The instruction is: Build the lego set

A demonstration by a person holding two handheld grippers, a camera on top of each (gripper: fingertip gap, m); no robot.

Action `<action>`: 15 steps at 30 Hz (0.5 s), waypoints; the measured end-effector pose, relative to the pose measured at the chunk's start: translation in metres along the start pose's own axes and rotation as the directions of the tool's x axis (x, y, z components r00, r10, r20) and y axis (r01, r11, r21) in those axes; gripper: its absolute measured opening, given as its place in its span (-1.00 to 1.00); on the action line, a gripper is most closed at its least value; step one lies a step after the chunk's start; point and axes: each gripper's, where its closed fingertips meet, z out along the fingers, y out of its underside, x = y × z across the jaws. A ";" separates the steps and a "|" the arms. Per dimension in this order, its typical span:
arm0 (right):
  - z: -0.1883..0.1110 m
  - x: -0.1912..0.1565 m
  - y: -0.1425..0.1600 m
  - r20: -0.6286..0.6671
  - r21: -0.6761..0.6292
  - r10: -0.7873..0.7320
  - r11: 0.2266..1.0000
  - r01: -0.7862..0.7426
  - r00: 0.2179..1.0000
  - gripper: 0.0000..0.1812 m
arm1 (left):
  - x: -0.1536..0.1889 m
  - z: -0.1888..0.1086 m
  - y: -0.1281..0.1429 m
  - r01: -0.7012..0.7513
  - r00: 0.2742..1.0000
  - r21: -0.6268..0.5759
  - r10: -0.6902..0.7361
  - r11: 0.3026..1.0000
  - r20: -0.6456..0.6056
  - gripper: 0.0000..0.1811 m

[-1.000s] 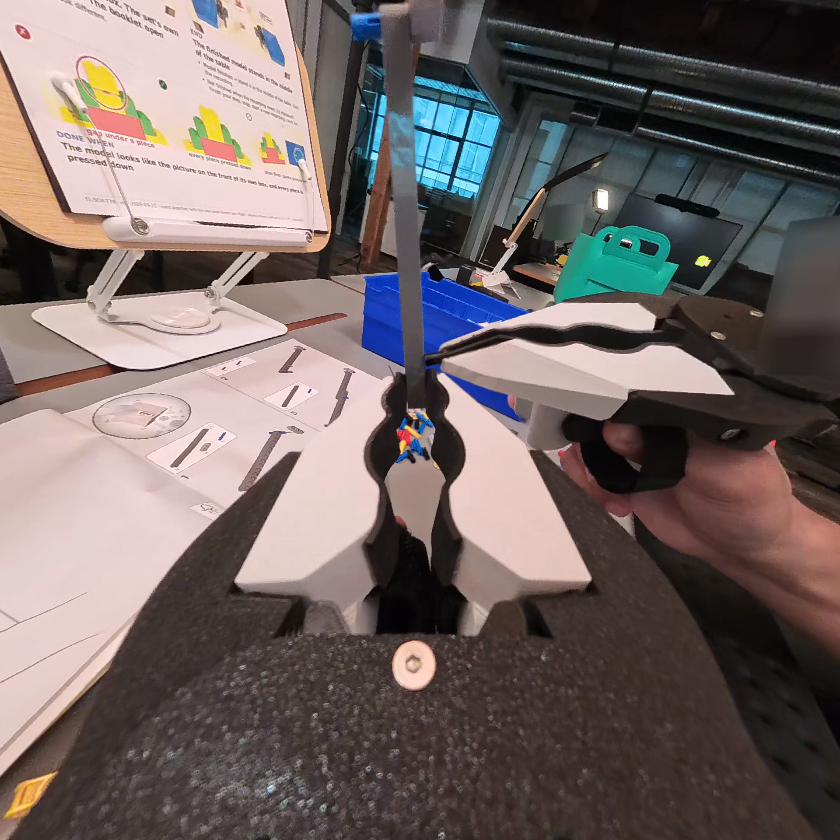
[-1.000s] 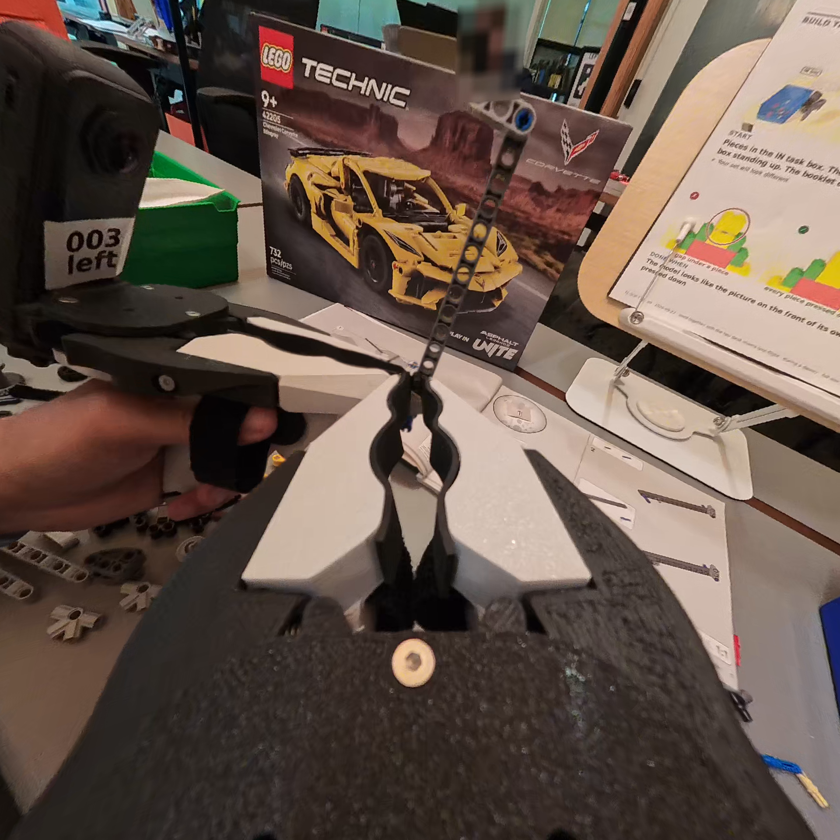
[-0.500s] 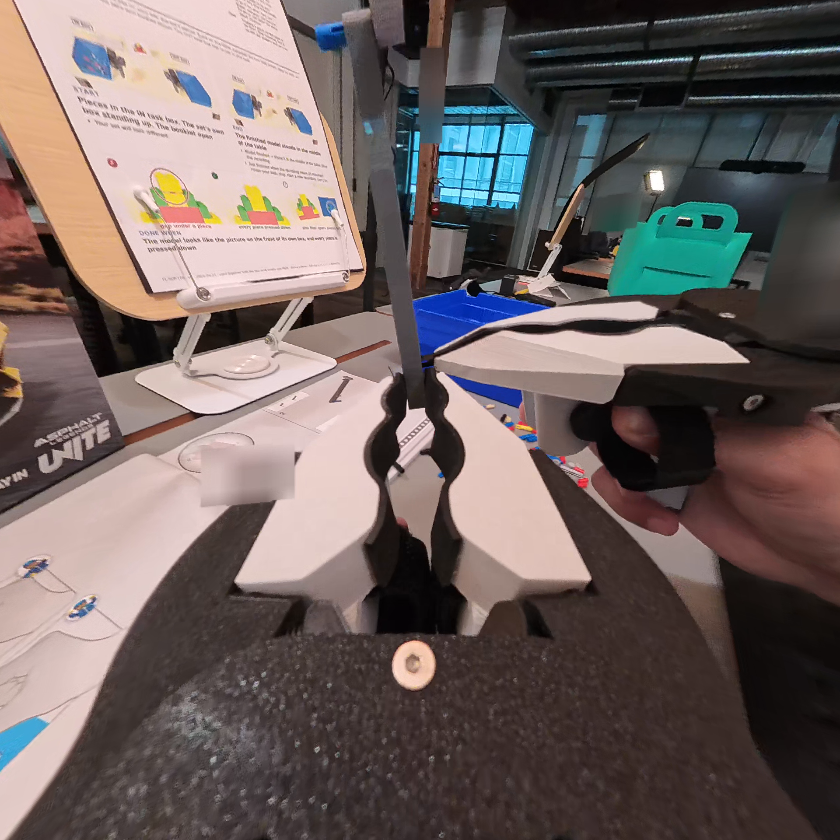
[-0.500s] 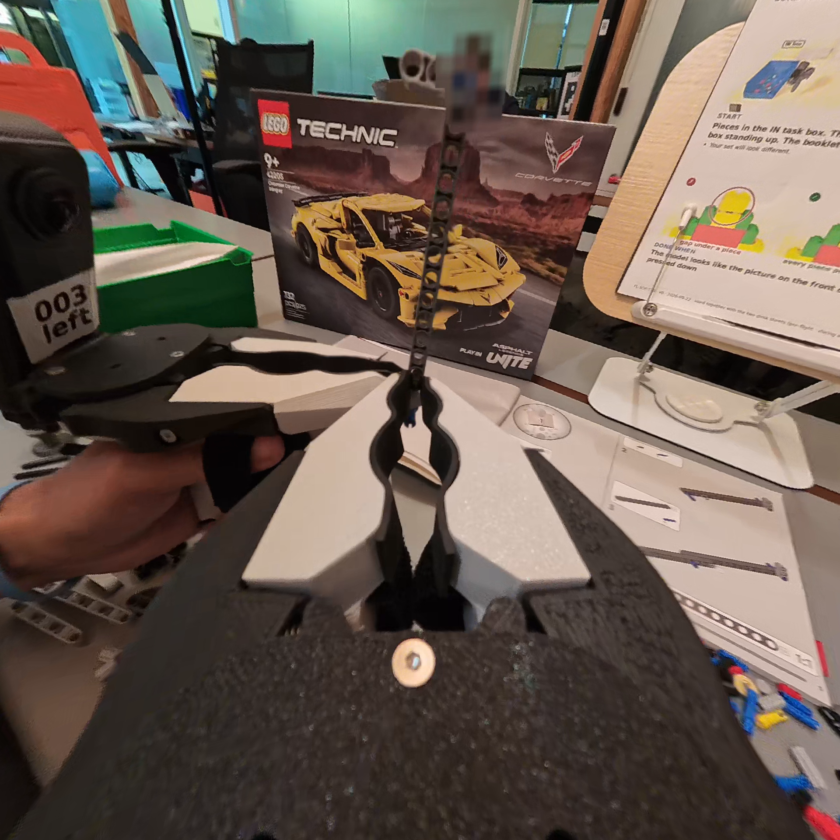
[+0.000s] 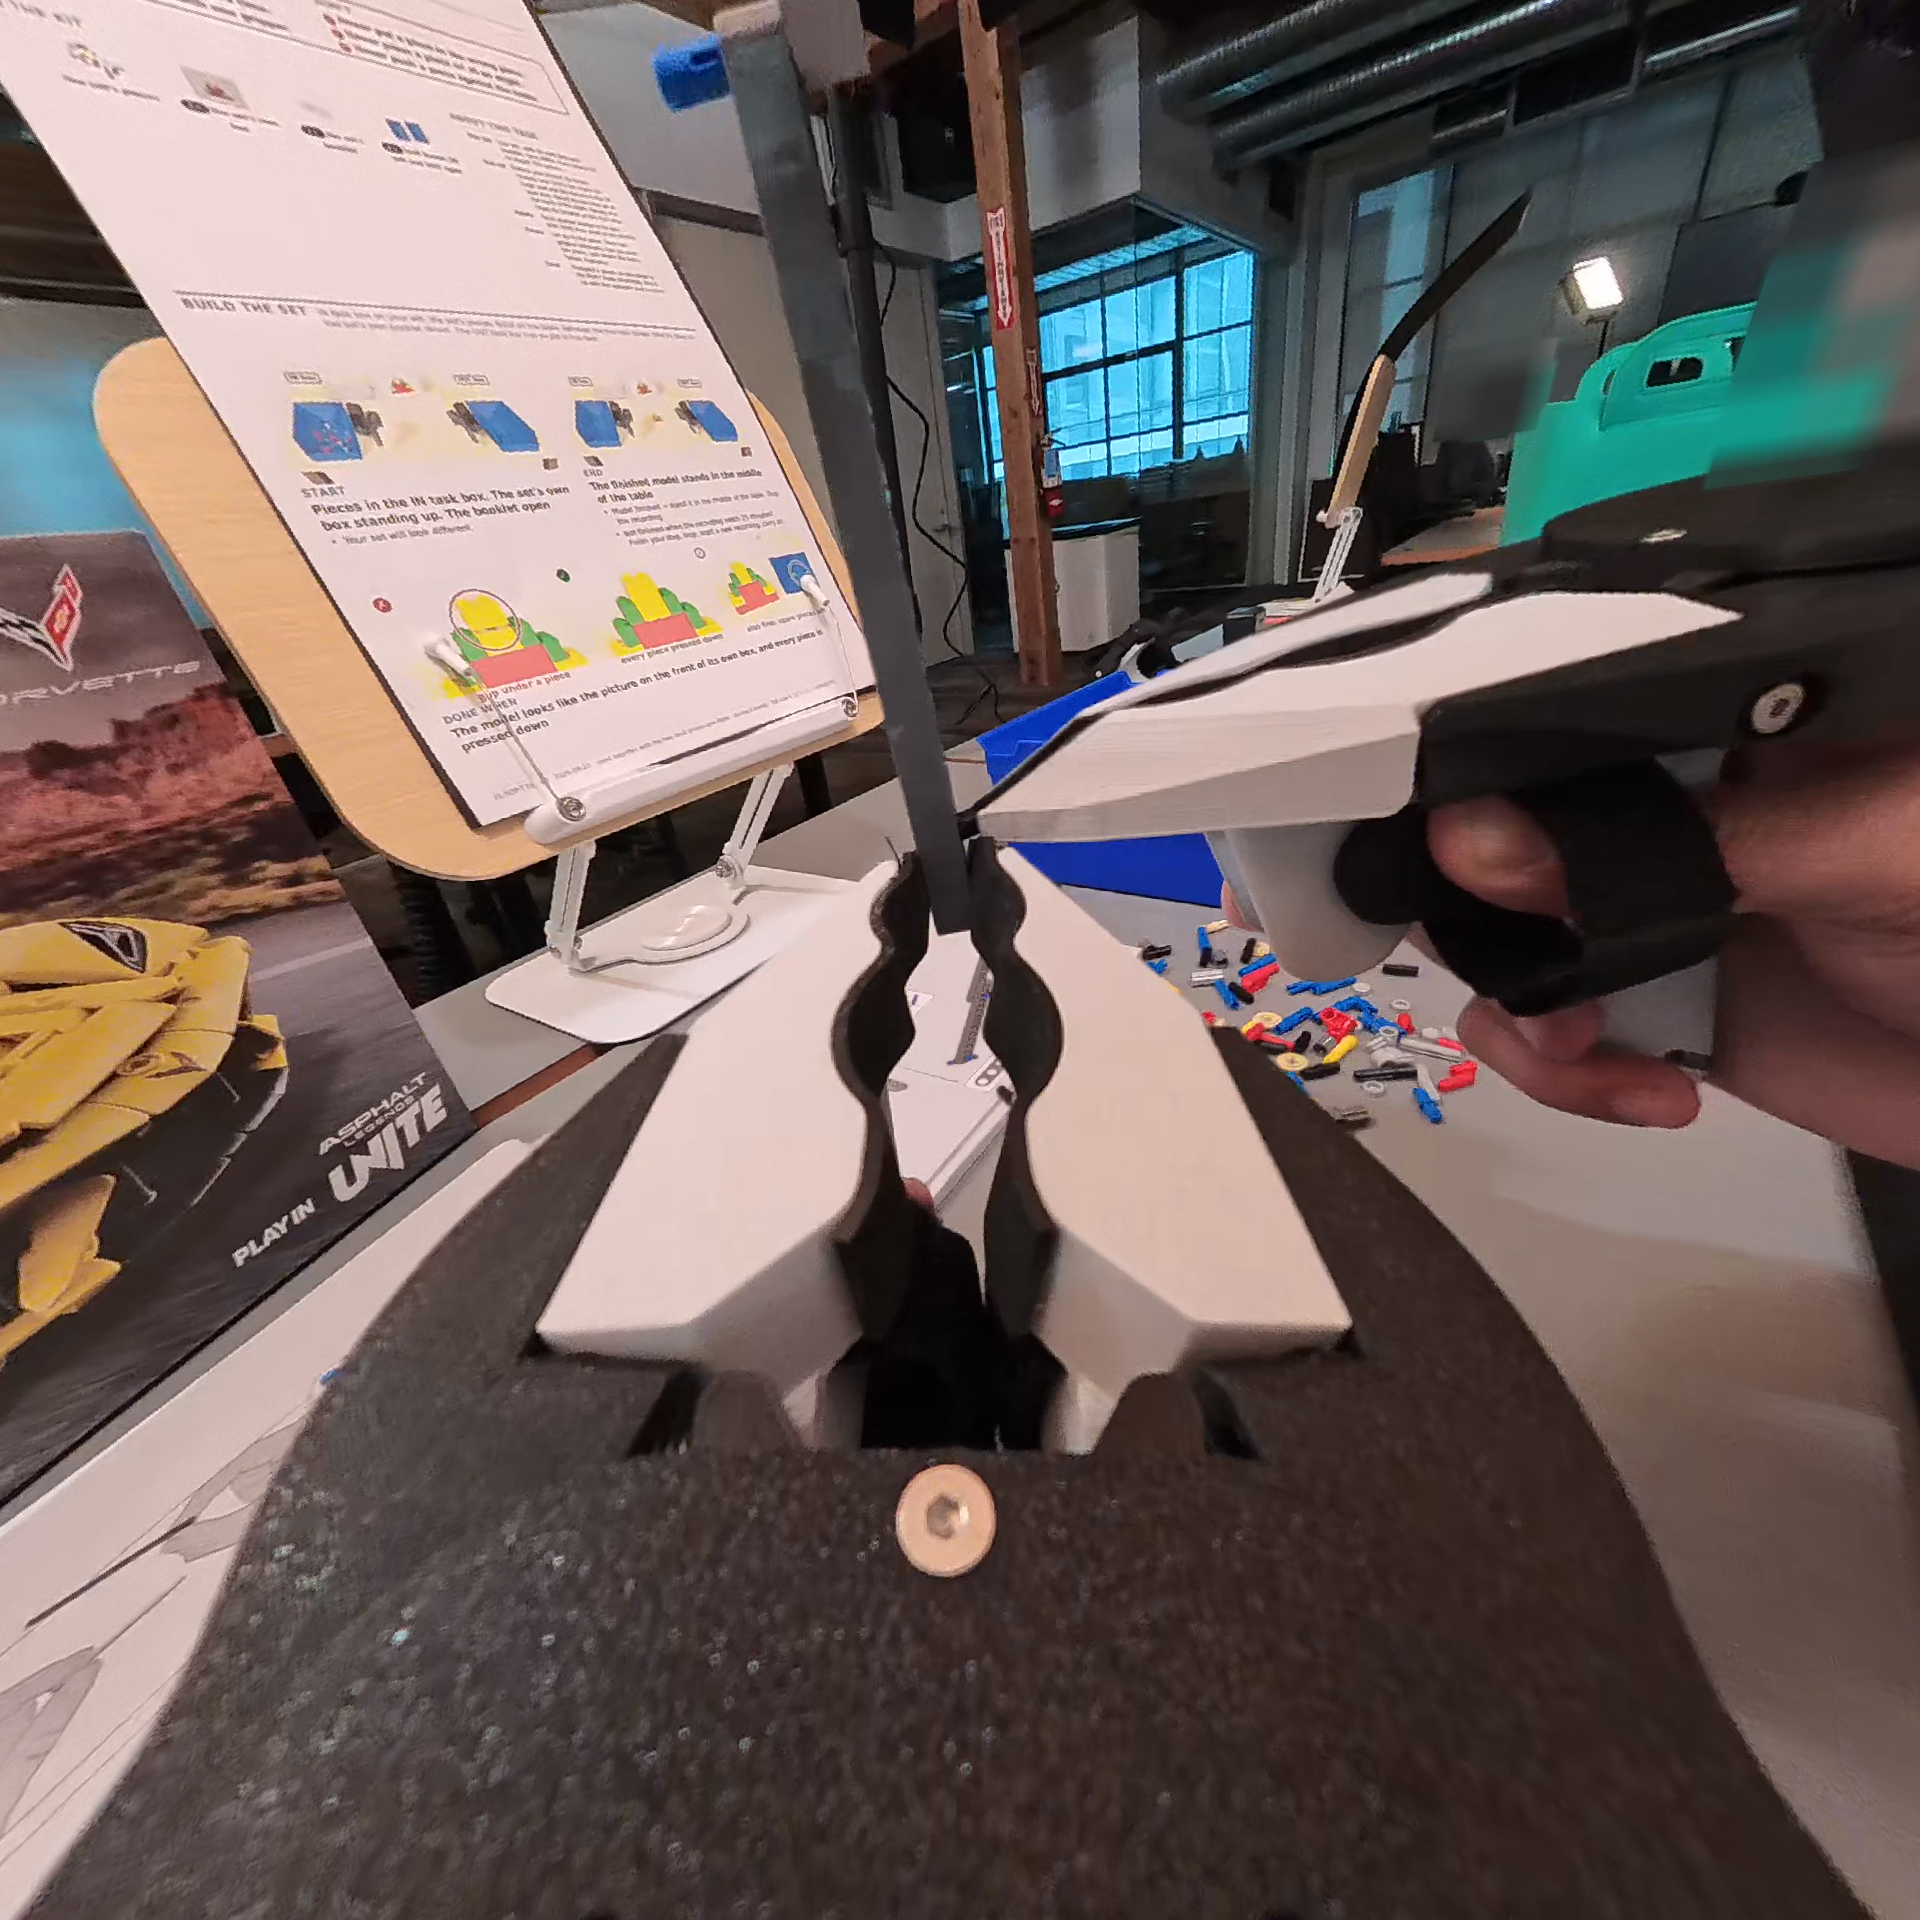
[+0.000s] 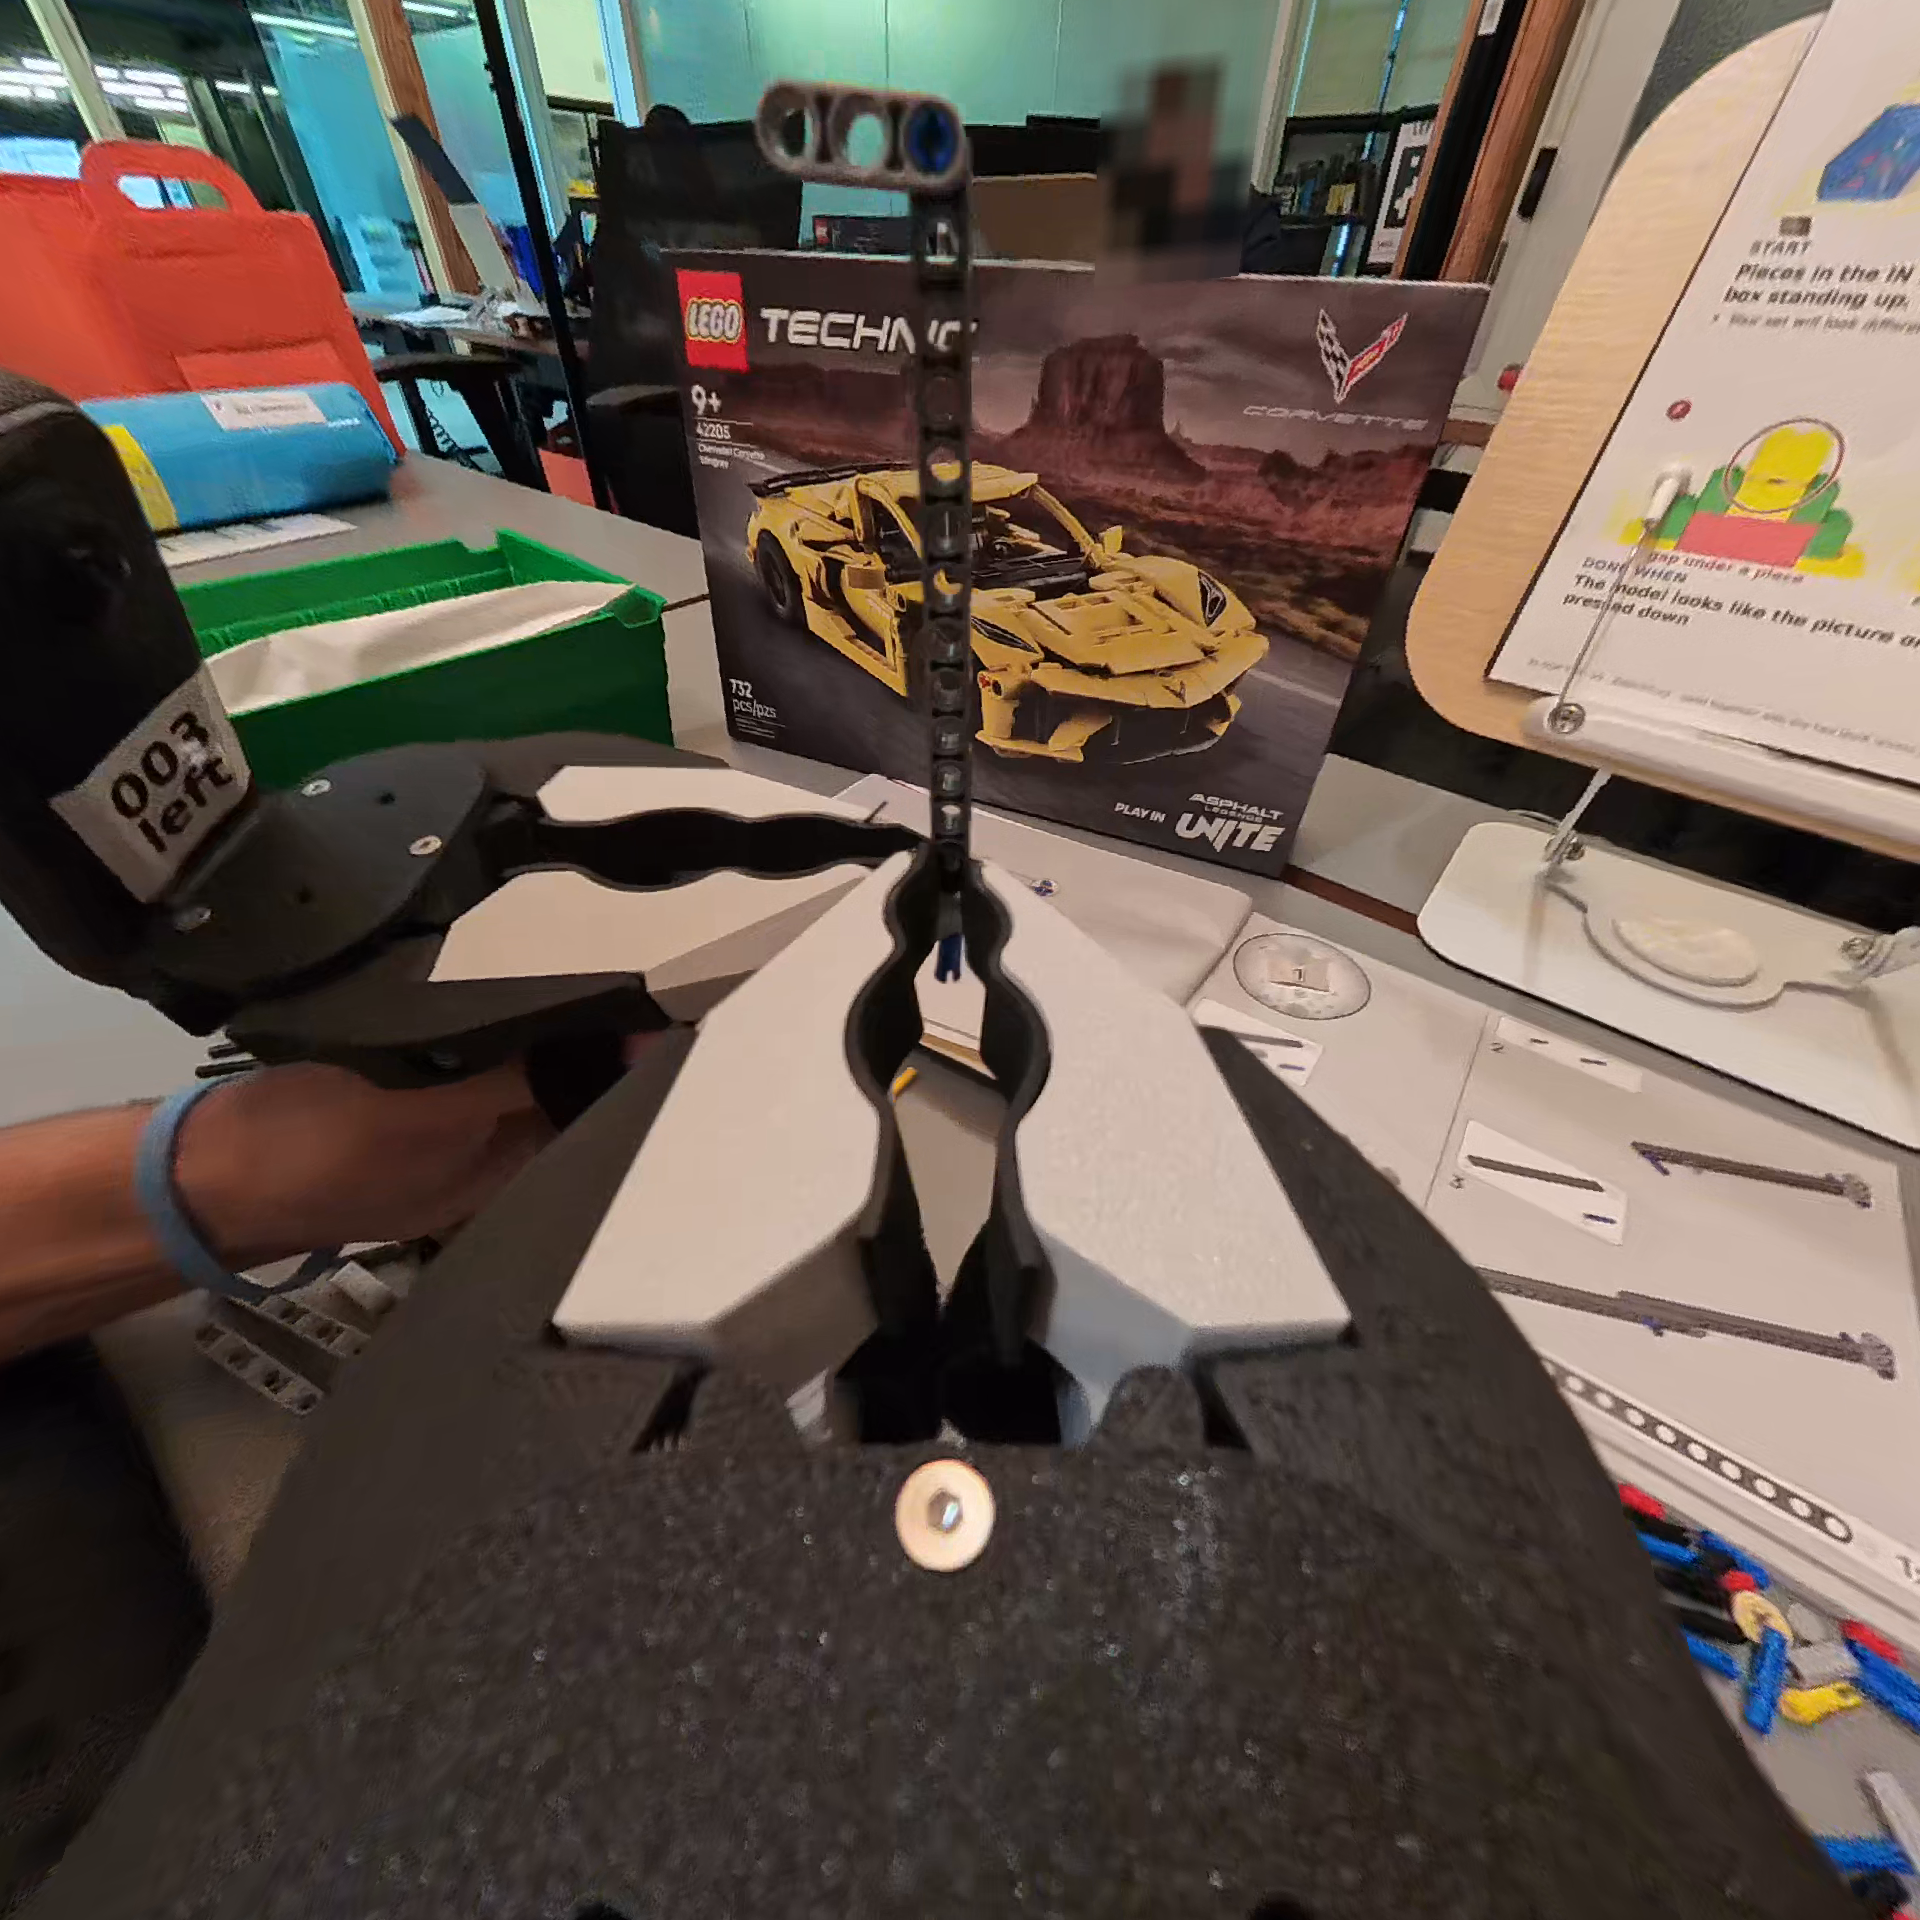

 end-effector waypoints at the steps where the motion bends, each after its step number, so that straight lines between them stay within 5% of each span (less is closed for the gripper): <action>1: 0.000 0.000 0.000 0.004 -0.002 -0.011 1.000 0.011 1.000 -0.96 | 0.000 0.000 0.000 0.003 1.000 0.002 -0.003 1.000 -0.002 -0.93; 6: -0.002 -0.003 -0.002 0.123 -0.018 0.231 0.973 -0.231 0.965 -0.96 | 0.003 -0.001 -0.005 0.009 1.000 0.029 -0.009 1.000 0.008 -0.93; 9: -0.001 -0.002 0.000 0.093 -0.024 0.178 0.984 -0.176 0.980 -0.96 | 0.003 0.000 -0.003 0.000 1.000 0.020 0.000 1.000 0.008 -0.93; 15: -0.008 0.000 -0.001 0.147 -0.022 0.078 0.997 -0.076 0.986 -0.84 | 0.002 0.002 0.003 0.237 0.964 0.000 -0.235 0.972 -0.121 -0.93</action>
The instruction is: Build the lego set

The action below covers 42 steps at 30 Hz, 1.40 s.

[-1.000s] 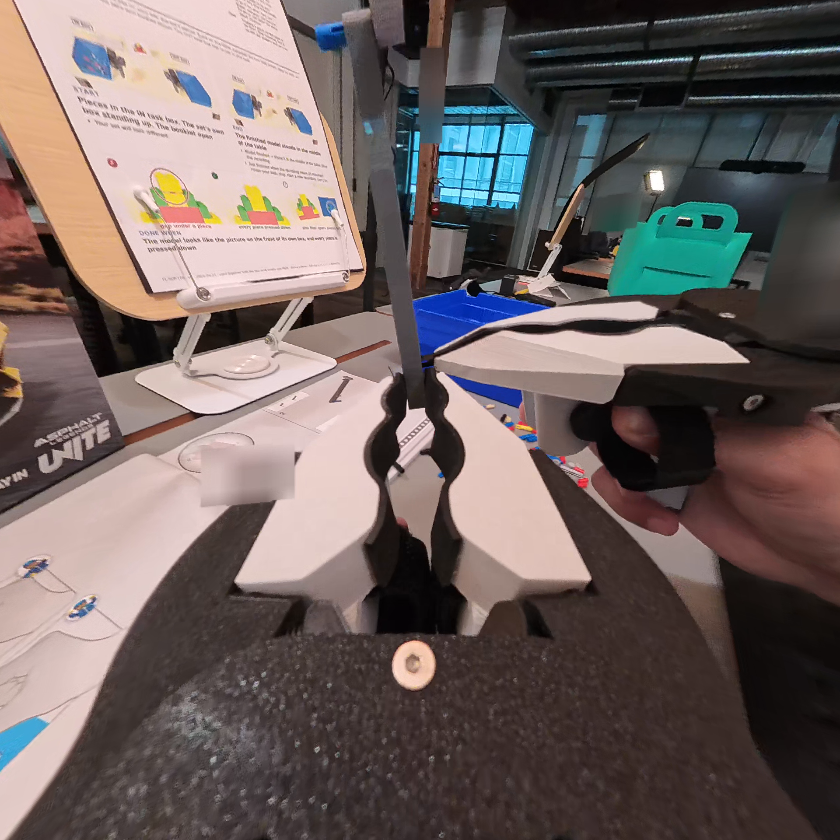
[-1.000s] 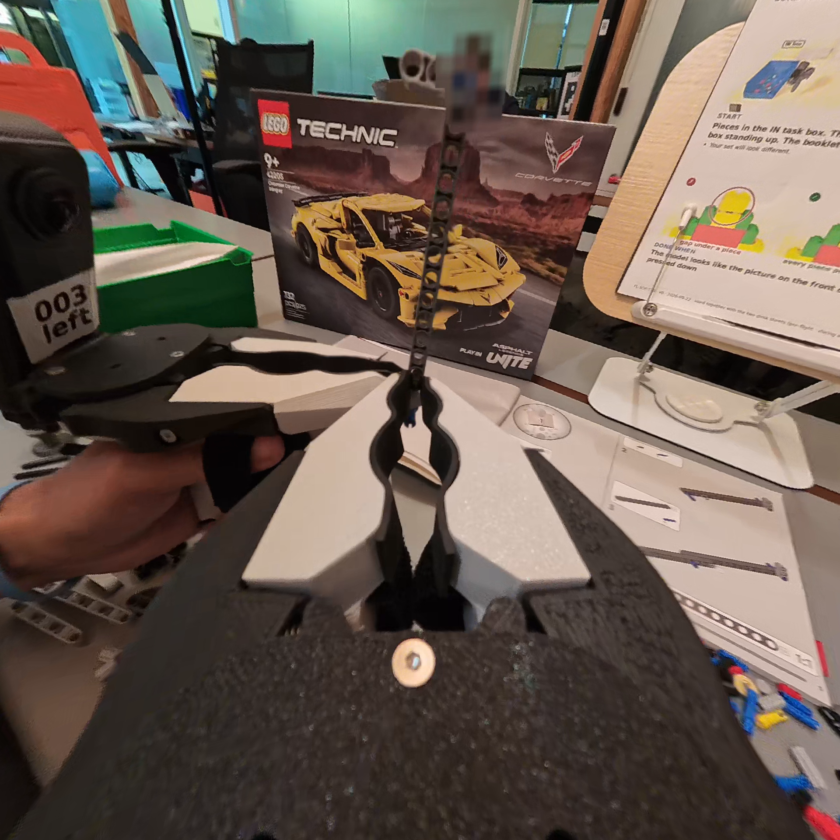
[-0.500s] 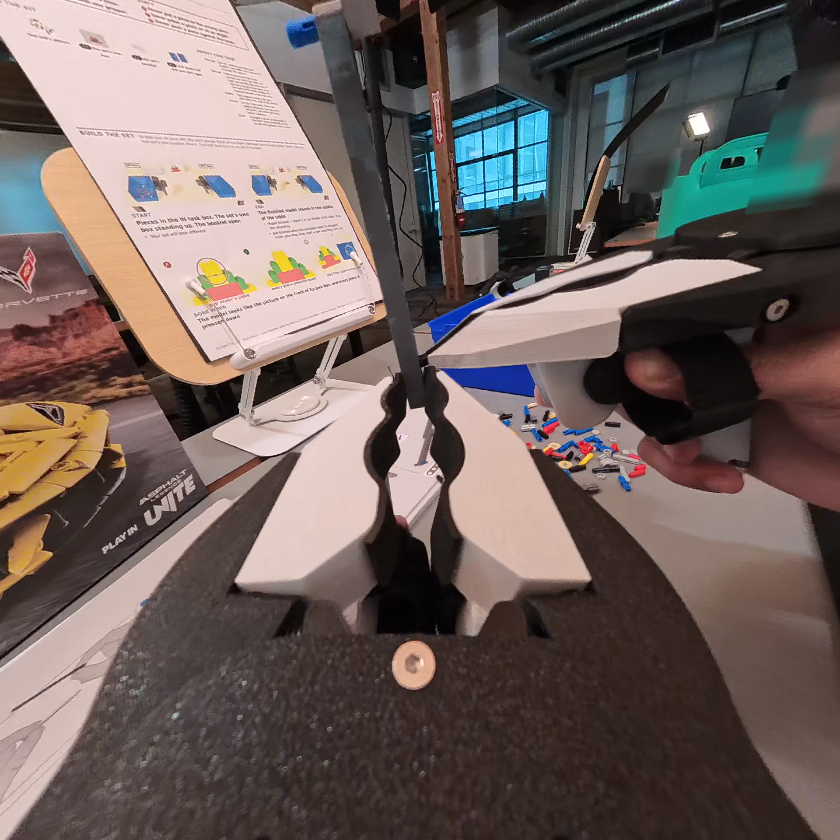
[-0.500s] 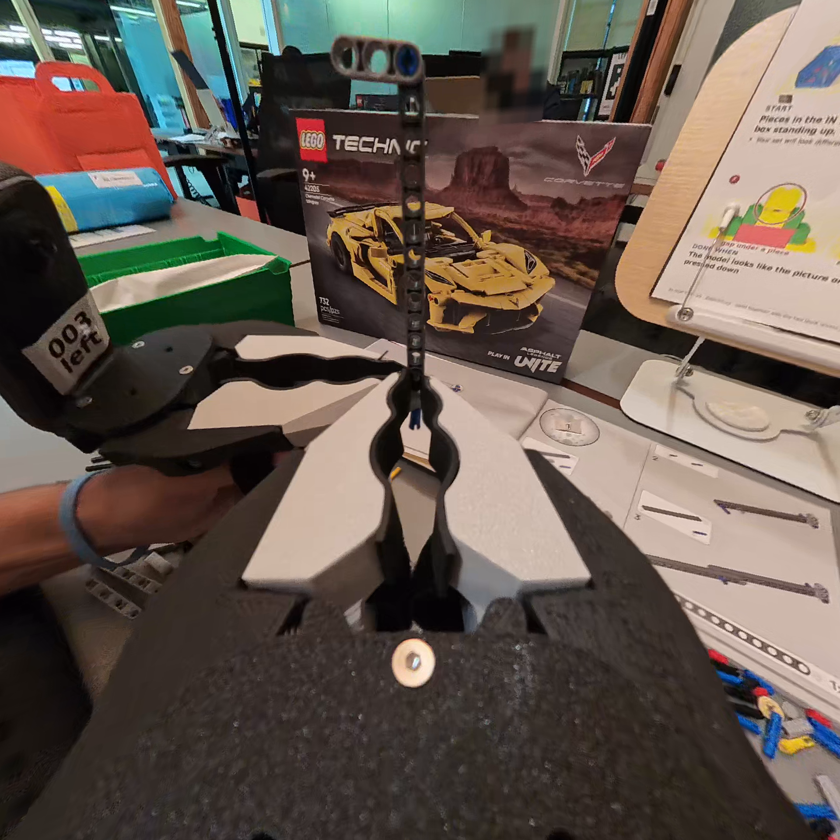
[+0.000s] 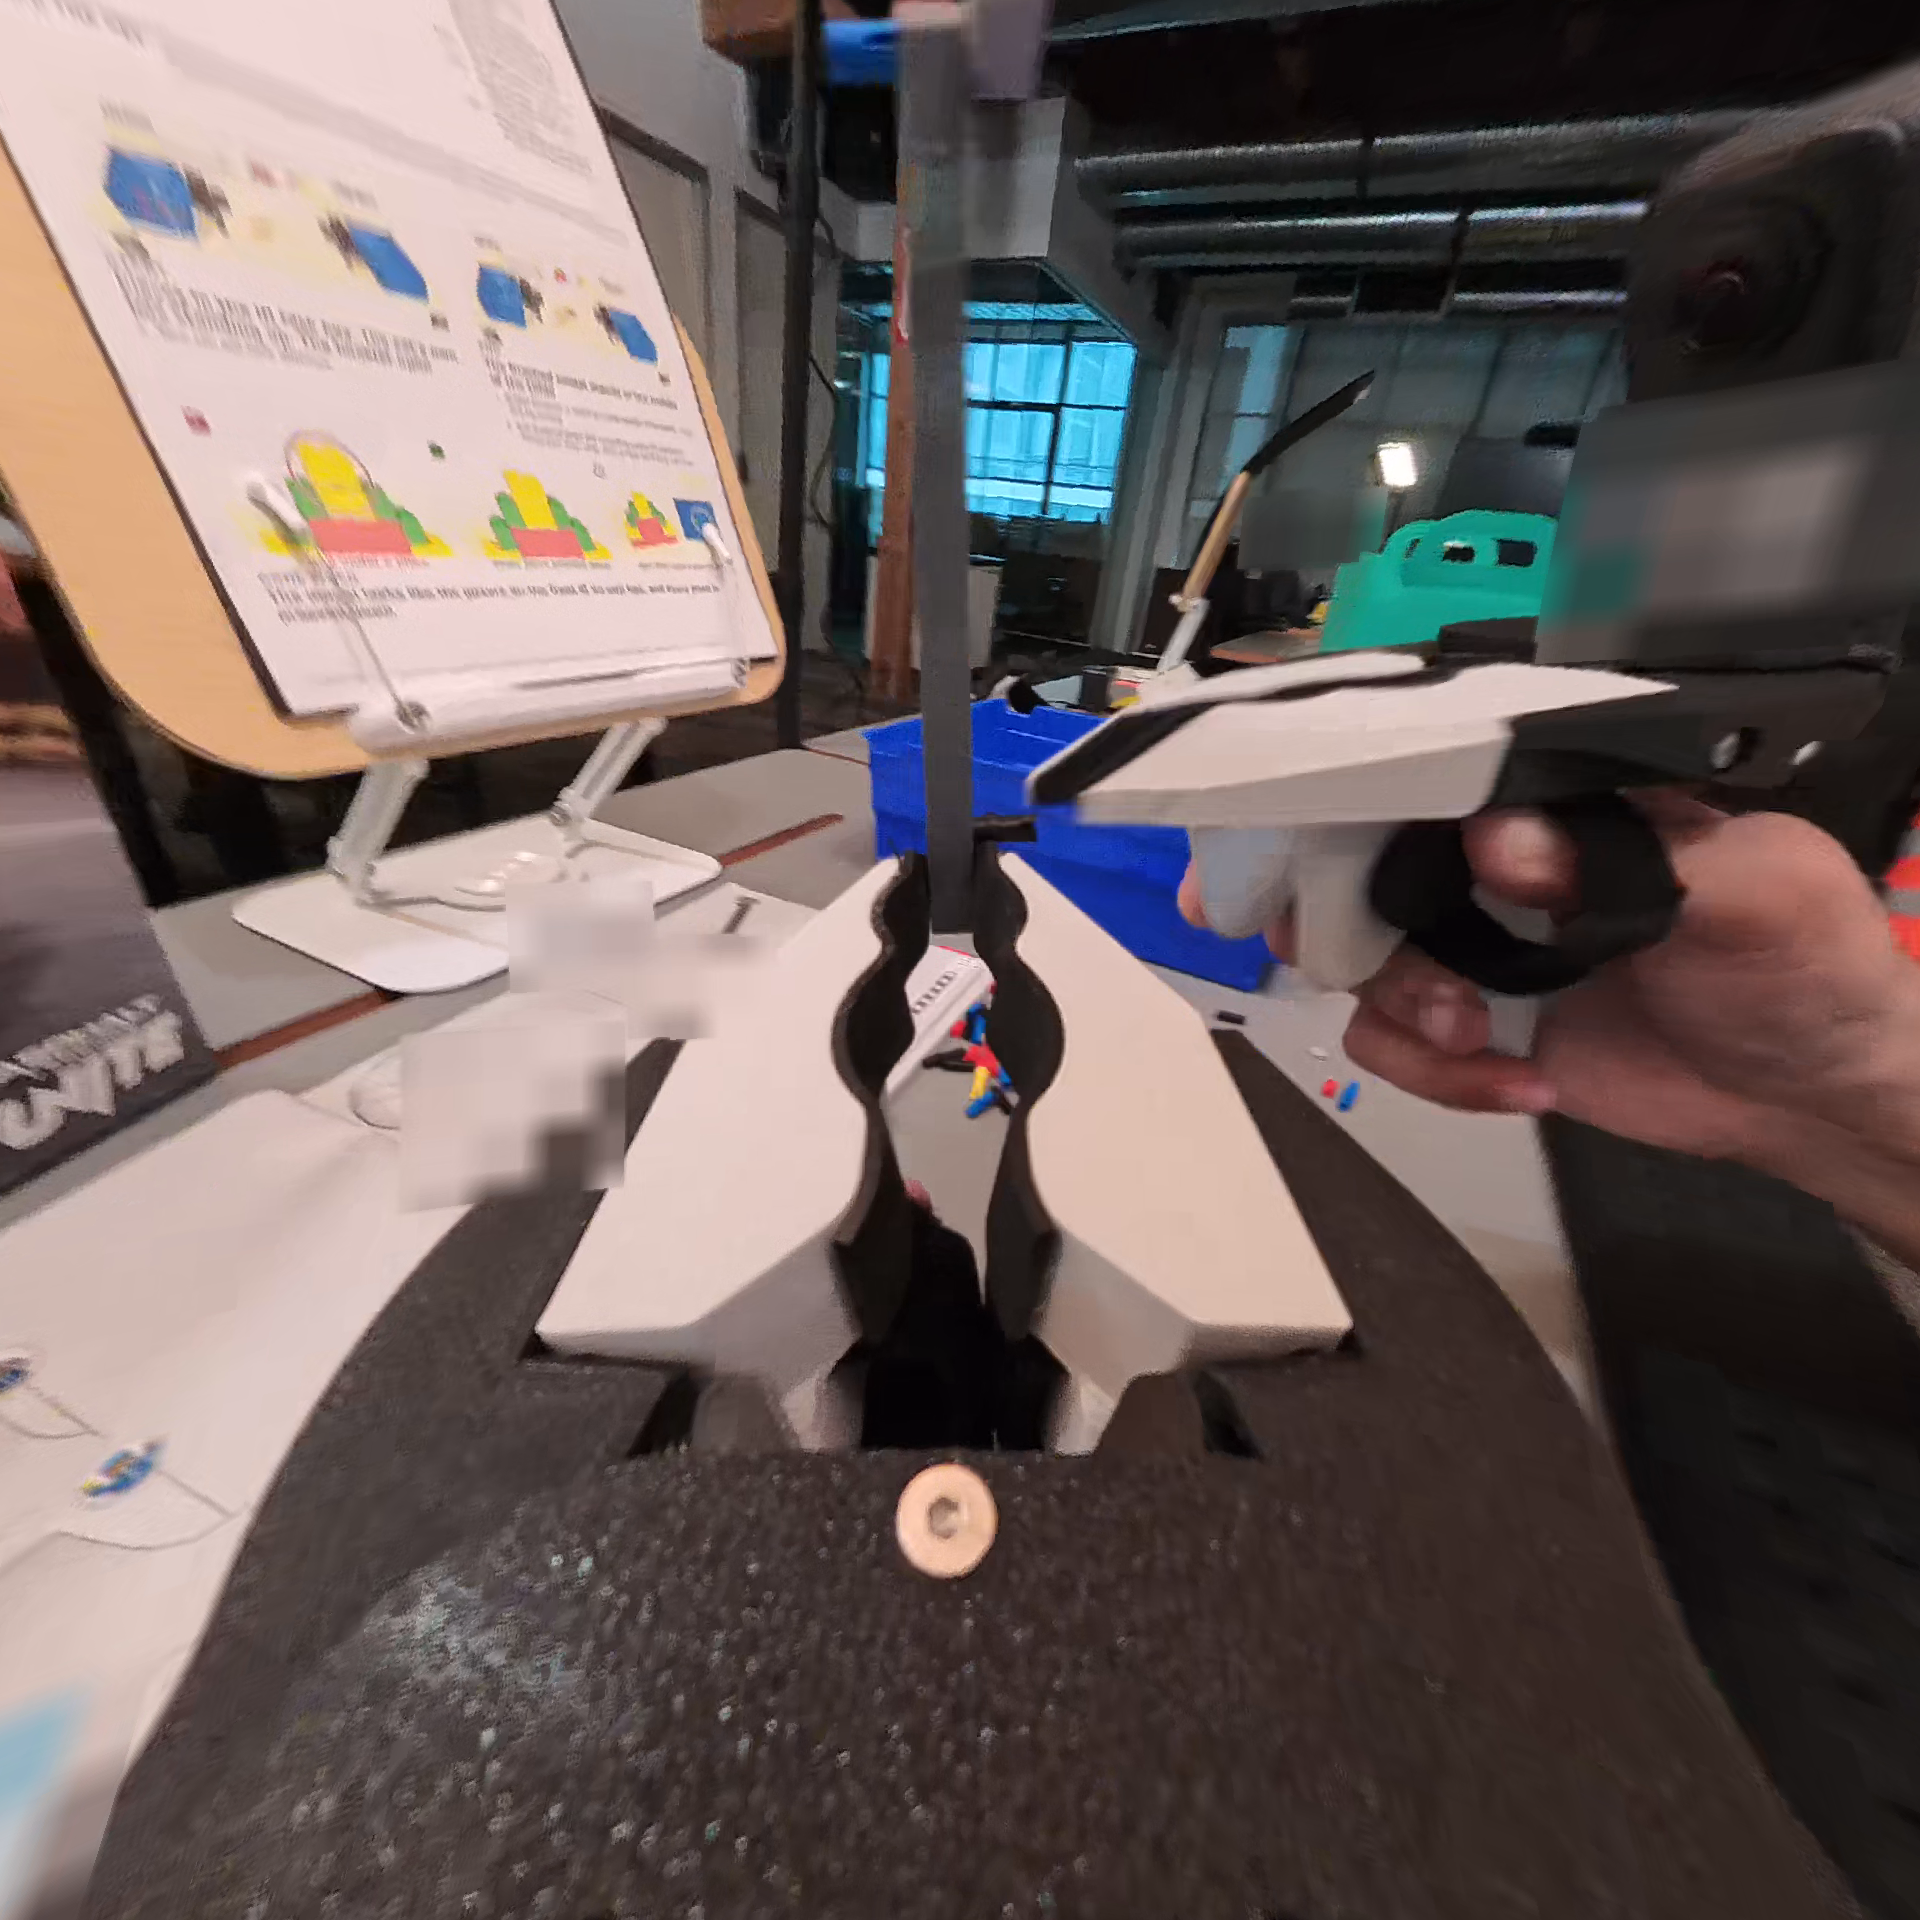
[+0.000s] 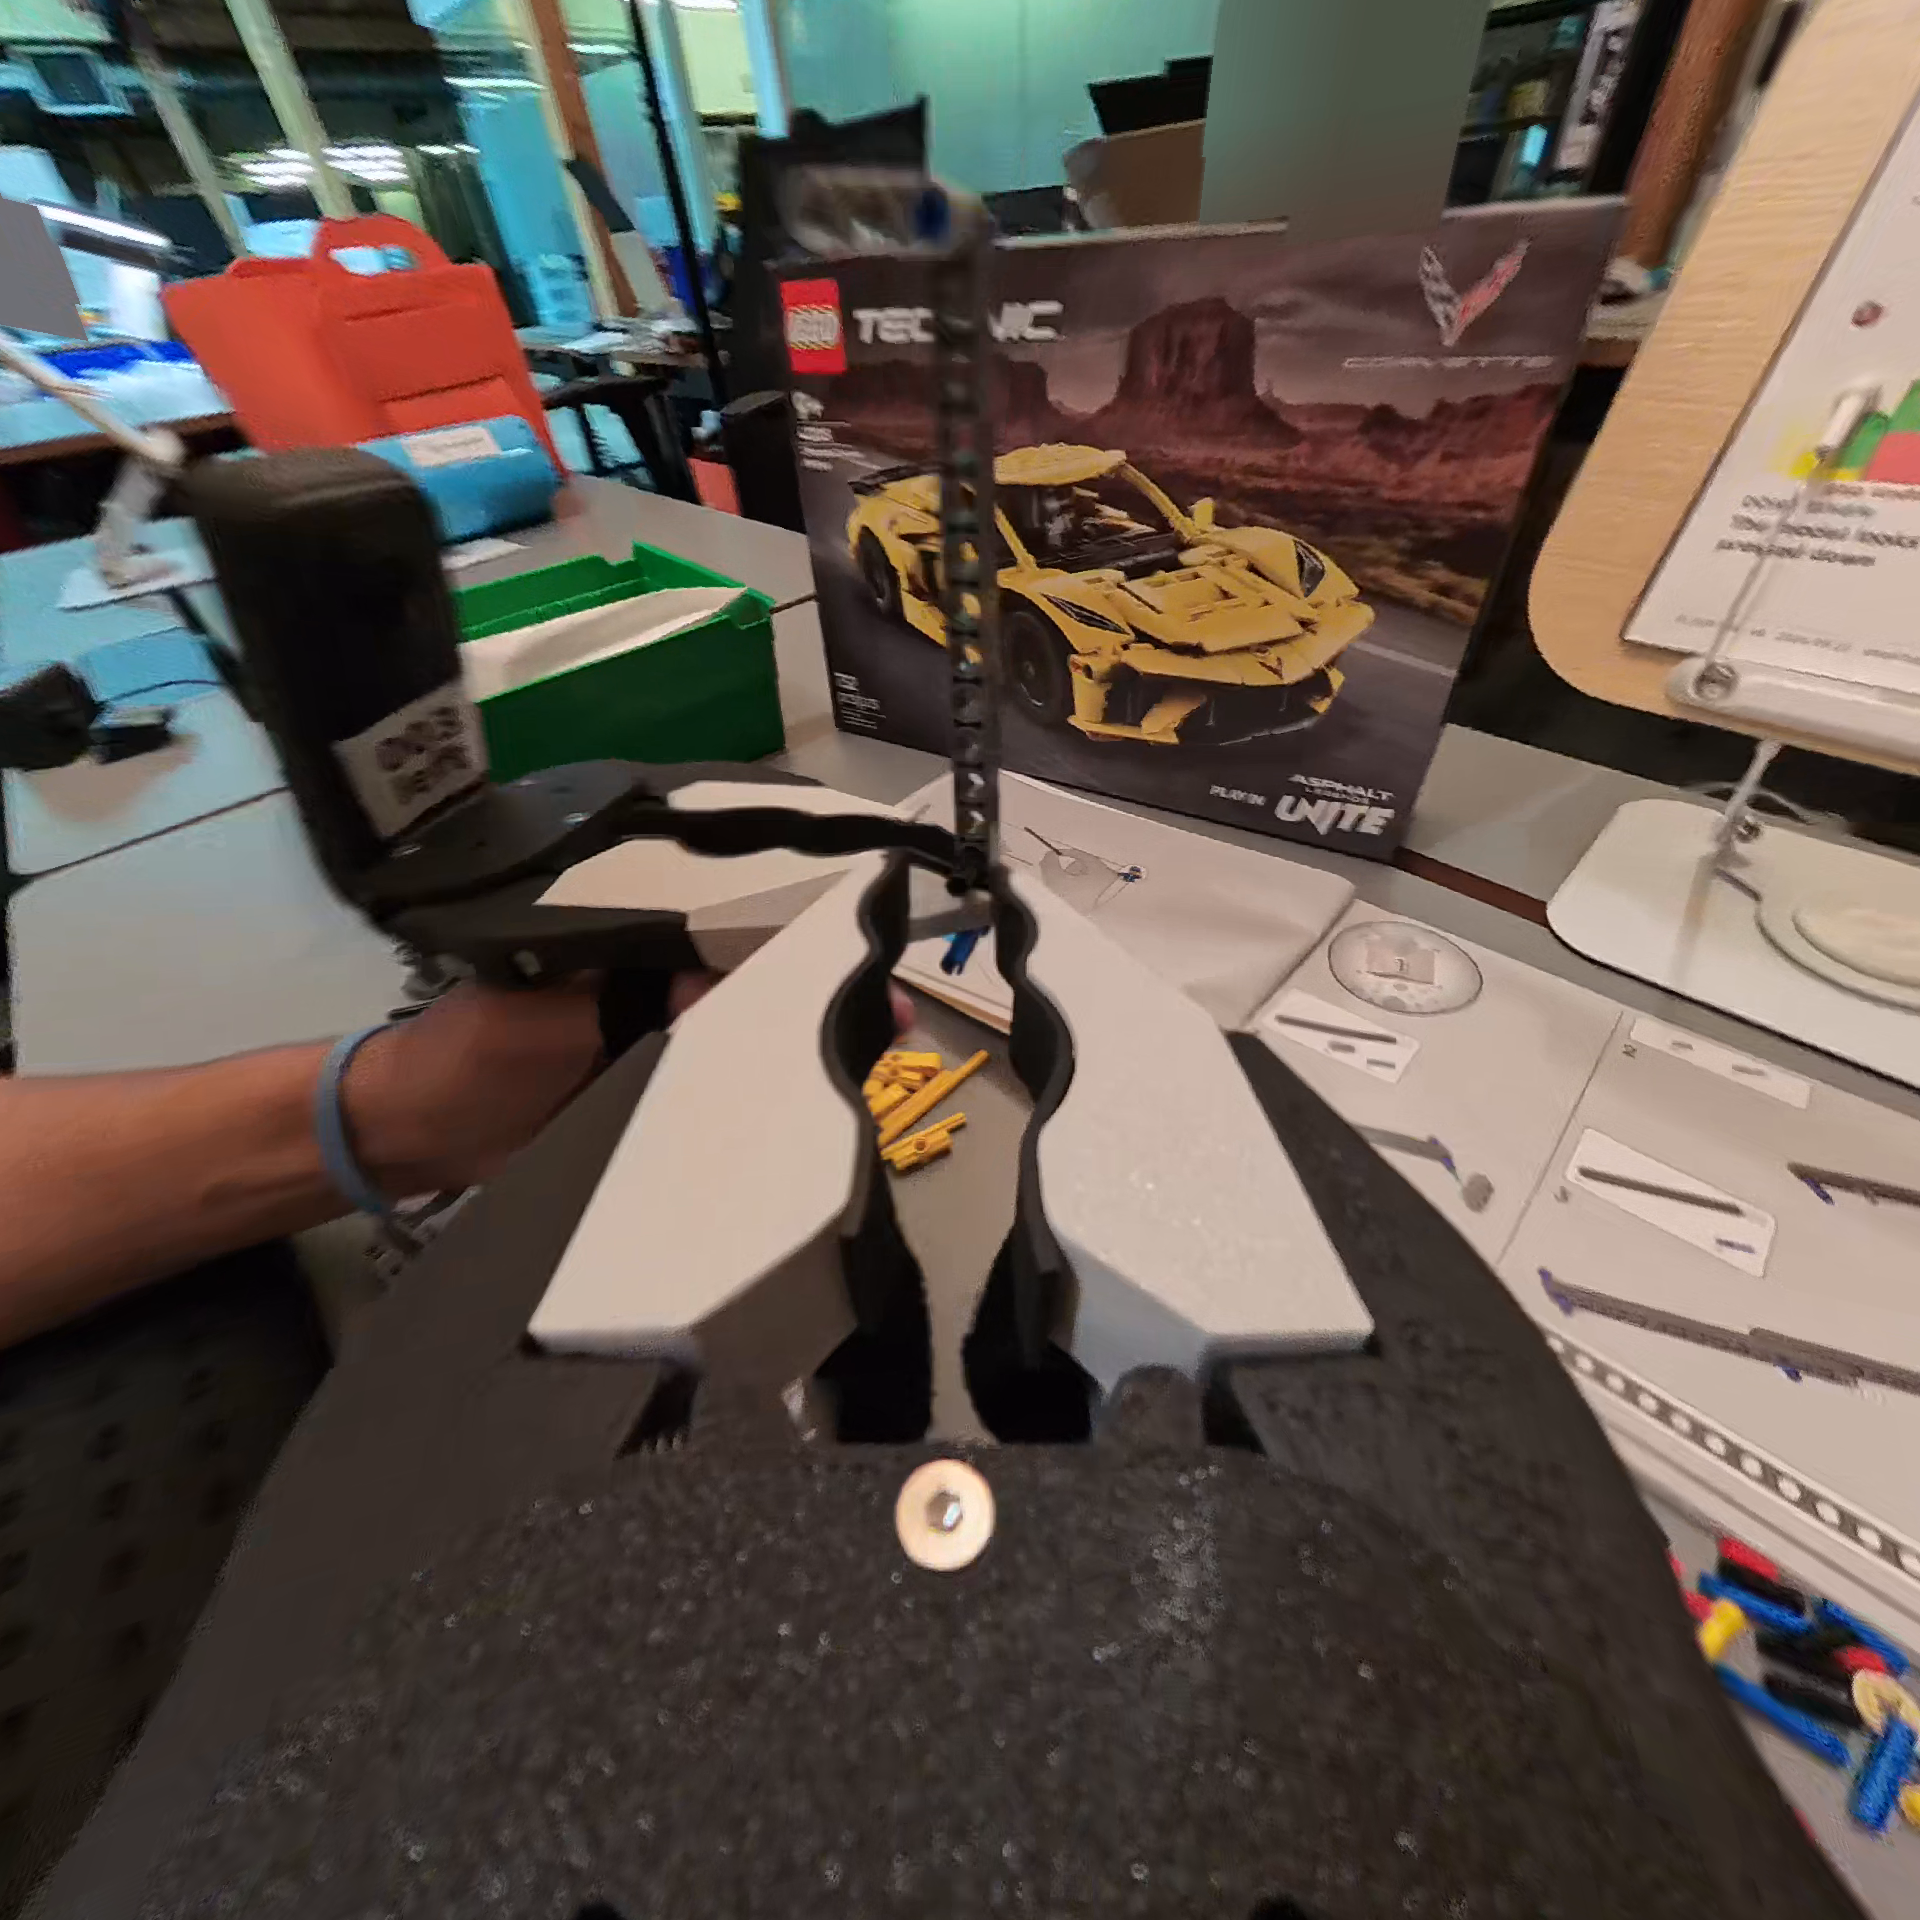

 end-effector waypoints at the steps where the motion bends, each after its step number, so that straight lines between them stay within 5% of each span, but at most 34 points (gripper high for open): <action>1: -0.007 -0.003 -0.003 0.061 0.011 -0.006 1.000 0.006 0.998 -0.78 | -0.002 0.000 0.003 0.048 0.998 -0.013 -0.048 0.999 -0.028 -0.93; 6: -0.023 -0.017 0.001 0.428 -0.077 0.139 0.990 -0.118 0.893 -0.37 | 0.027 -0.009 -0.008 0.269 0.897 -0.044 -0.268 0.962 -0.351 -0.93; 11: -0.024 -0.031 0.003 0.587 -0.065 0.137 0.990 -0.121 0.798 -0.54 | 0.051 -0.013 -0.009 0.261 0.848 -0.073 -0.264 0.963 -0.459 -0.93; 15: -0.021 -0.031 0.002 0.586 -0.044 0.120 0.992 -0.117 0.801 -0.72 | 0.057 -0.013 -0.010 0.269 0.835 -0.068 -0.268 0.961 -0.480 -0.93; 33: -0.021 -0.032 0.004 0.559 0.059 0.091 0.987 -0.149 0.824 -0.81 | 0.058 -0.013 -0.007 0.230 0.849 -0.090 -0.245 0.969 -0.468 -0.93; 42: -0.014 0.012 0.016 0.368 0.019 0.166 0.982 -0.185 0.915 -0.65 | 0.039 -0.005 0.034 0.208 0.880 -0.314 -0.317 0.926 -0.353 -0.93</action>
